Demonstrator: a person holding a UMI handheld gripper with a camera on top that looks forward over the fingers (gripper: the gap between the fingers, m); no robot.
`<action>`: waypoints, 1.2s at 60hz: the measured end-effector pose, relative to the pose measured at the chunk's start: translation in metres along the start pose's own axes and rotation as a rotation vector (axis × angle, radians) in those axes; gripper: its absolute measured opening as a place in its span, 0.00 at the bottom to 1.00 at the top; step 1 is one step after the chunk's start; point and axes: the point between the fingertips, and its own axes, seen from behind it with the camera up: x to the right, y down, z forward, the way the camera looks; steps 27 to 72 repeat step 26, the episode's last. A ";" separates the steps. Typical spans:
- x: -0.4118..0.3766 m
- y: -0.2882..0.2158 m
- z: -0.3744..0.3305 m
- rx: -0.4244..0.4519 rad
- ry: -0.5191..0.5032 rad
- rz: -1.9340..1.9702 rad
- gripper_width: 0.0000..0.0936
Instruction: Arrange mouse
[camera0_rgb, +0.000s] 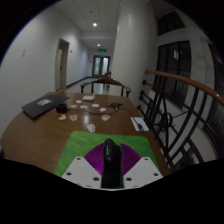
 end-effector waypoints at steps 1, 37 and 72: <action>0.001 0.005 0.005 -0.011 0.000 0.004 0.22; 0.009 0.013 -0.042 -0.053 -0.115 -0.013 0.91; 0.009 0.013 -0.042 -0.053 -0.115 -0.013 0.91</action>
